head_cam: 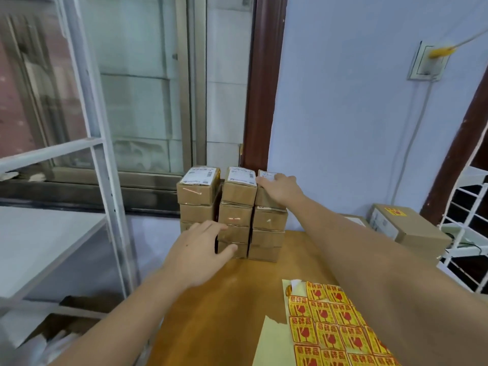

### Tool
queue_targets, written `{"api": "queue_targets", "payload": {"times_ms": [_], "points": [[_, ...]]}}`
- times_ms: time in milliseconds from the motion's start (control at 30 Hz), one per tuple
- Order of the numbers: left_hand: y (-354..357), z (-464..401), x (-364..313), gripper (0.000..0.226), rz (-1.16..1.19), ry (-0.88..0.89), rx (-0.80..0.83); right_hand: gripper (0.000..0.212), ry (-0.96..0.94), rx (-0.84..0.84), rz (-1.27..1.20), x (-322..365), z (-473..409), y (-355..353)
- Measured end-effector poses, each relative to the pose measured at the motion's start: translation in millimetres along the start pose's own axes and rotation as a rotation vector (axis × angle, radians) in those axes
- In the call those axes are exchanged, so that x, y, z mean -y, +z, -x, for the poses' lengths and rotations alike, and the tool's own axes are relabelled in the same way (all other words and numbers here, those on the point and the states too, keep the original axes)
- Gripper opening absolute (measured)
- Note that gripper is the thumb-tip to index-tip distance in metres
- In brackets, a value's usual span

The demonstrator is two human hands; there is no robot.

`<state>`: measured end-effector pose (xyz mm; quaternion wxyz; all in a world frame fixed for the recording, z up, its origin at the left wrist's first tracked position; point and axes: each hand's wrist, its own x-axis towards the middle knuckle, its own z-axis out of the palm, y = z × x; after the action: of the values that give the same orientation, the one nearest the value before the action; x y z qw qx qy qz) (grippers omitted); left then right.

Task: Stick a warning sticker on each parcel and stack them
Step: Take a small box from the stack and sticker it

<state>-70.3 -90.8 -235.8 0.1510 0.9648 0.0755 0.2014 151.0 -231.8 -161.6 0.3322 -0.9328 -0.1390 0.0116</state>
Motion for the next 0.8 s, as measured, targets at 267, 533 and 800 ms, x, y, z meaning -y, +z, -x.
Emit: {"api": "queue_targets", "payload": {"times_ms": [267, 533, 800], "points": [[12, -2, -3, 0.061, 0.017, 0.013, 0.006, 0.088, 0.017, -0.002, -0.091, 3, -3, -1], [-18, -7, -16, 0.056, -0.009, 0.05, -0.043, 0.082, 0.006, -0.112, -0.238, 5, 12, -19], [-49, -66, -54, 0.053, 0.095, 0.003, -0.106, 0.084, -0.199, -0.17, -0.07, -6, 63, -72]]}}
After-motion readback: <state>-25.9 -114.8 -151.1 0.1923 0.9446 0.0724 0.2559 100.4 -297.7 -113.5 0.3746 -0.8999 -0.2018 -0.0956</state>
